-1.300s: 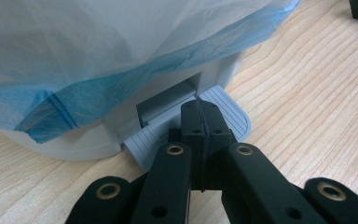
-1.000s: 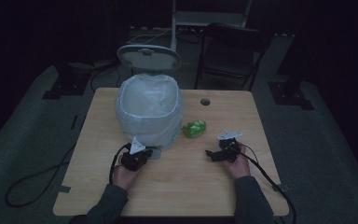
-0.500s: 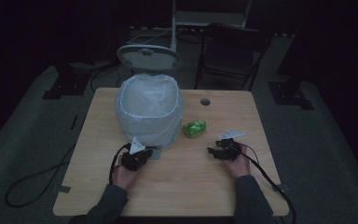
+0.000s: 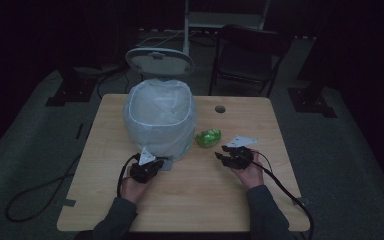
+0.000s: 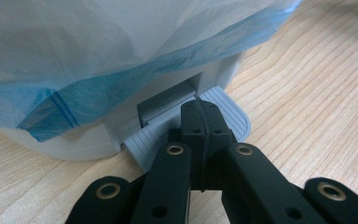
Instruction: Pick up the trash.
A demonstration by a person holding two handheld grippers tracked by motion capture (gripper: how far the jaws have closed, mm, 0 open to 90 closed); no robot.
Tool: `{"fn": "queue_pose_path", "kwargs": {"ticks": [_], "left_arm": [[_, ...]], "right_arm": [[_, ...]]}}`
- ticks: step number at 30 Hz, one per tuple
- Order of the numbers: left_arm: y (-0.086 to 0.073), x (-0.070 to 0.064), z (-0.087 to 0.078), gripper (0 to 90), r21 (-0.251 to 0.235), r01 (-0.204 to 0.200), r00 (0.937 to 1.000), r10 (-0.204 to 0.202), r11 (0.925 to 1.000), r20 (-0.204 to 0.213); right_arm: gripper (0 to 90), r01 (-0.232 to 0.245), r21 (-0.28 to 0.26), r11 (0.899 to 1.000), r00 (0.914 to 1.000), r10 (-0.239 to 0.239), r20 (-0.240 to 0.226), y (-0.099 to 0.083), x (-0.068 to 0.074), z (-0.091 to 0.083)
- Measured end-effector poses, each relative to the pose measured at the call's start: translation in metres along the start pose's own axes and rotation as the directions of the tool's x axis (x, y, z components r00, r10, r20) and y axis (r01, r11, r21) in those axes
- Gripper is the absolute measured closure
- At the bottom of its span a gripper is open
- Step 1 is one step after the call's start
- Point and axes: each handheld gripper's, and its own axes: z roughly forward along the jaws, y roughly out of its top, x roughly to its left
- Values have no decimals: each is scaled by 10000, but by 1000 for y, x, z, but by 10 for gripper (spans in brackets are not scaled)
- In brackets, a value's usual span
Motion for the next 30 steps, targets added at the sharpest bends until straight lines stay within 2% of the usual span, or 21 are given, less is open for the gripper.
{"fn": "queue_pose_path", "kwargs": {"ticks": [7,10,18,21,23,25,27,30], "left_arm": [[0,0,0,900,-22,9,10000,-9,10000,-9],[0,0,0,900,-23,20,10000,-20,10000,7],[0,0,0,900,-21,38,10000,-38,10000,26],[0,1,0,900,-17,44,10000,-44,10000,30],[0,1,0,900,-9,21,10000,-21,10000,24],[0,0,0,900,-15,39,10000,-39,10000,25],[0,0,0,900,-13,45,10000,-44,10000,30],[0,1,0,900,-10,53,10000,-53,10000,38]], "right_arm": [[607,662,-218,9976,9976,-658,193,19,9,3],[630,859,-346,9957,9963,-857,76,26,12,5],[608,1204,-433,9918,9927,-1202,73,38,14,16],[599,1685,-219,9855,9854,-1678,290,41,18,20],[596,2127,-143,9770,9761,-2118,479,44,24,23],[597,2332,-68,9724,9708,-2324,599,44,25,26],[602,2518,264,9674,9638,-2531,840,42,26,30],[628,2525,372,9669,9628,-2549,897,40,26,33]]}}
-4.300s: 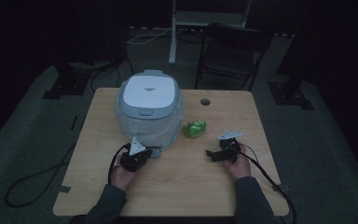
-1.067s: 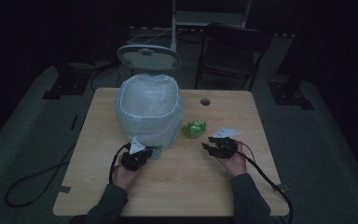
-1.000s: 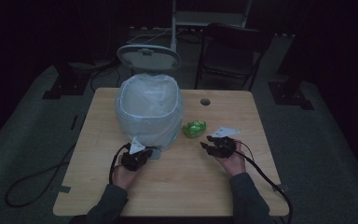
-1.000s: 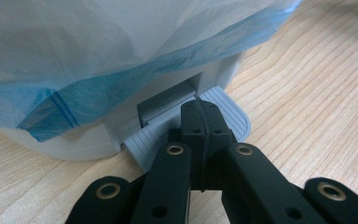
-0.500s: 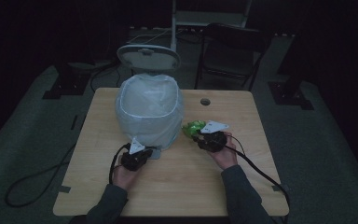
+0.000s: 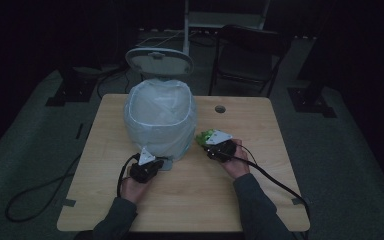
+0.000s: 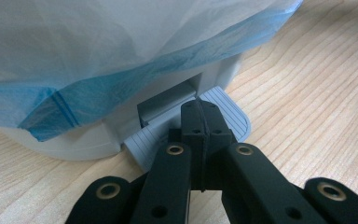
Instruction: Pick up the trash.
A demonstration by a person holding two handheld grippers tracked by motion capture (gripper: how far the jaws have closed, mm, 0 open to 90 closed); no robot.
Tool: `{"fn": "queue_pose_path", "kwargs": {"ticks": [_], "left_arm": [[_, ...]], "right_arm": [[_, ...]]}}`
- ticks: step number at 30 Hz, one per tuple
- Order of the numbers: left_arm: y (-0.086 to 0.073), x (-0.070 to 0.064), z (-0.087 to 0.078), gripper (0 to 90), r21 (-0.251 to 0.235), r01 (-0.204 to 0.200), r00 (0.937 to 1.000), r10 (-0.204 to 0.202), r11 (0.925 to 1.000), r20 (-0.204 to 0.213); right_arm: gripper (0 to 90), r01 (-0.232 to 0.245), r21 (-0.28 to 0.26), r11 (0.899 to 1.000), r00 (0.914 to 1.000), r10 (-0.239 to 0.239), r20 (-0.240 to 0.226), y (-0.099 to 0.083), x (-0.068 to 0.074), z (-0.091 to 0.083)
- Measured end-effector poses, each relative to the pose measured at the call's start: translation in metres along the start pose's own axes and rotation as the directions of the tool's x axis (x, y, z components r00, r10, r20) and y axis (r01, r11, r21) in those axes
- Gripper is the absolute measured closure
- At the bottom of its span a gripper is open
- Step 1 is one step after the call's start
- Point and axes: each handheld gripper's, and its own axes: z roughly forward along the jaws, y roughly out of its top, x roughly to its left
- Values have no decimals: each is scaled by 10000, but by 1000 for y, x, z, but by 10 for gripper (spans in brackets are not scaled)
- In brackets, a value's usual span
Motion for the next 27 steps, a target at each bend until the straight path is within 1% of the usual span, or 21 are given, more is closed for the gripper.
{"fn": "queue_pose_path", "kwargs": {"ticks": [1,2,3,4,7,10,12,13,14,15,17,18,19,24,27], "left_arm": [[0,0,0,900,24,-14,10000,14,10000,13],[0,0,0,900,10,-1,10000,1,10000,2],[0,0,0,900,7,1,10000,-1,10000,6],[0,0,0,900,8,-1,10000,1,10000,0],[0,0,0,900,-8,11,10000,-11,10000,-11],[0,0,0,900,-12,2,10000,-2,10000,-24],[0,0,0,900,-14,-5,10000,5,10000,-33],[0,0,0,900,-14,-5,10000,5,10000,-33],[0,0,0,900,-10,-2,10000,2,10000,-27],[0,0,0,900,-7,3,10000,-3,10000,-25],[0,0,0,900,-8,2,10000,-2,10000,-24],[0,0,0,900,-8,3,10000,-3,10000,-25],[0,0,0,900,-6,0,10000,0,10000,-26],[0,0,0,900,-1,1,10000,-1,10000,-11],[0,0,0,900,-3,13,10000,-13,10000,-6]], "right_arm": [[637,119,34,9999,9999,-120,106,-1,0,1],[685,105,63,9999,9997,-106,213,-2,1,1],[690,97,72,9999,9997,-99,216,-2,1,1],[684,123,88,9999,9997,-125,233,-2,1,1],[622,266,66,9996,9994,-268,208,-3,2,0],[602,464,52,9989,9986,-466,235,-4,6,-2],[578,737,180,9971,9965,-743,389,-5,8,-2],[578,737,180,9971,9965,-743,389,-5,8,-2],[567,905,180,9957,9941,-915,590,-6,9,-3],[563,920,147,9956,9933,-928,682,-6,9,-4],[561,919,60,9958,9932,-921,710,-6,10,-6],[540,971,-64,9953,9924,-964,759,-6,9,-8],[531,964,-75,9953,9922,-955,796,-6,9,-8],[535,729,62,9973,9935,-731,873,-7,5,-4],[563,631,131,9979,9937,-641,916,-9,3,-2]]}}
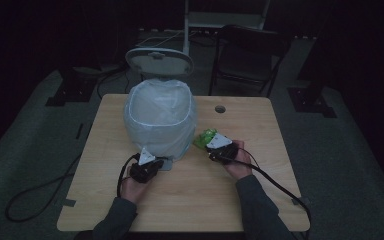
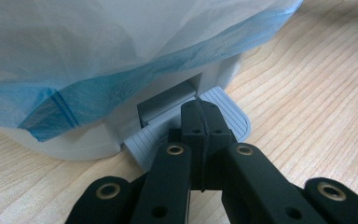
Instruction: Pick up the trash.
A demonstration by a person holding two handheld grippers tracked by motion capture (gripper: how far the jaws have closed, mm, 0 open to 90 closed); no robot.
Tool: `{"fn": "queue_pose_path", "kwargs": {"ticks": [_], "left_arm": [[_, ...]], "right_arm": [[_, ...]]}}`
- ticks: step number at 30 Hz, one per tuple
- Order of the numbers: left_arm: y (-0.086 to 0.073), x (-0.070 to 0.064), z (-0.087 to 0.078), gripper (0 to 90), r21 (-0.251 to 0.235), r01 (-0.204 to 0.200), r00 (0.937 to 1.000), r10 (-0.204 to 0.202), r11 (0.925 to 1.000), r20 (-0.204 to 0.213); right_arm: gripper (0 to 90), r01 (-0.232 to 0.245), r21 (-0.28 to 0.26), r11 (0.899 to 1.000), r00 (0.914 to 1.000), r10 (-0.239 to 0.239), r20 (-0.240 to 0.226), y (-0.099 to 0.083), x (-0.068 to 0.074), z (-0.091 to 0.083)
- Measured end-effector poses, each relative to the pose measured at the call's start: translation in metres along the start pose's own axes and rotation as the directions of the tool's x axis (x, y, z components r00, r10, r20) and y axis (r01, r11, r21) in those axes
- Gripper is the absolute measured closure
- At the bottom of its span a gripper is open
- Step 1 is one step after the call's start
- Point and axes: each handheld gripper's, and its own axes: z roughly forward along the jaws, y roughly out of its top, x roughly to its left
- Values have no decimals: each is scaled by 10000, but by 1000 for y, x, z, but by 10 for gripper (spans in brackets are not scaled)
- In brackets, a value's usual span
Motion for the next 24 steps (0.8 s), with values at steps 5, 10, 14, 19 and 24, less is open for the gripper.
{"fn": "queue_pose_path", "kwargs": {"ticks": [5,10,14,19,24], "left_arm": [[0,0,0,900,5,-12,10000,12,10000,-3],[0,0,0,900,2,-13,10000,13,10000,-8],[0,0,0,900,6,-12,10000,12,10000,15],[0,0,0,900,10,-2,10000,2,10000,23],[0,0,0,900,9,0,10000,0,10000,28]], "right_arm": [[621,-365,28,9993,9991,366,-200,-3,-2,2],[664,-527,-60,9986,9982,525,-274,-5,-4,0],[697,-685,-42,9976,9970,683,-350,-10,-7,-1],[579,-577,-192,9981,9972,568,-477,-8,-8,-3],[518,-668,-375,9971,9972,655,-357,-6,-10,-3]]}}
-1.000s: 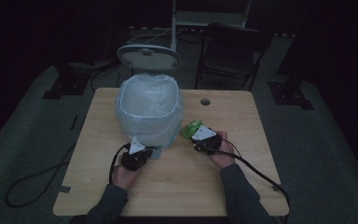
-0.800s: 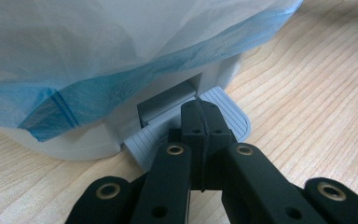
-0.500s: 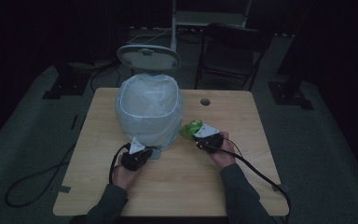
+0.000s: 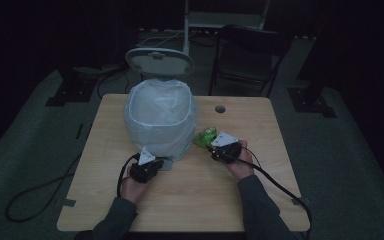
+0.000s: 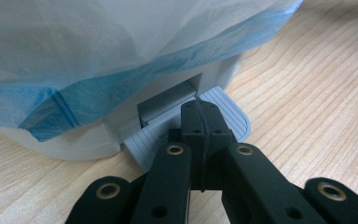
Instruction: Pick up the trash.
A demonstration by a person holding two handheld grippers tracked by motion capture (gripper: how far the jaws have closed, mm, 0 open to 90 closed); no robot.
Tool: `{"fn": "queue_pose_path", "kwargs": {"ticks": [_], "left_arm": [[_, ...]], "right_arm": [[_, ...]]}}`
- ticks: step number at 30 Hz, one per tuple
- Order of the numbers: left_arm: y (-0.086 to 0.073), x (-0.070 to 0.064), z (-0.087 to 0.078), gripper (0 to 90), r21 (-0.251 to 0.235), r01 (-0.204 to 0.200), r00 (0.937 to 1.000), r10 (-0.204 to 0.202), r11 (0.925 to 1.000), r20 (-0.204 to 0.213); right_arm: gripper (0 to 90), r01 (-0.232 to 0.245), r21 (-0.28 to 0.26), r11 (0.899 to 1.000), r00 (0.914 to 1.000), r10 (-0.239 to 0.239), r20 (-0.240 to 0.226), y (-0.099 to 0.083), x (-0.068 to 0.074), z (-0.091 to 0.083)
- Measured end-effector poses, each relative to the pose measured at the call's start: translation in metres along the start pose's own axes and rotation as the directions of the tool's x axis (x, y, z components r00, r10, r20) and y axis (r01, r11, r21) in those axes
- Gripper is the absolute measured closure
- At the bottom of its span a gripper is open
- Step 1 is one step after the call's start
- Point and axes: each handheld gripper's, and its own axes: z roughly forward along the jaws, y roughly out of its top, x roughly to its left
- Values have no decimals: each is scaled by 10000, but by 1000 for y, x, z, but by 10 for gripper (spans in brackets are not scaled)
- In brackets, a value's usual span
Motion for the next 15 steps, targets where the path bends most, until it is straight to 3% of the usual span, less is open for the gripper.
{"fn": "queue_pose_path", "kwargs": {"ticks": [10,15], "left_arm": [[0,0,0,900,7,9,10000,-9,10000,8],[0,0,0,900,3,0,10000,0,10000,4]], "right_arm": [[521,268,143,9995,9994,-271,208,2,1,7],[599,251,158,9996,9993,-255,257,2,2,10]]}}
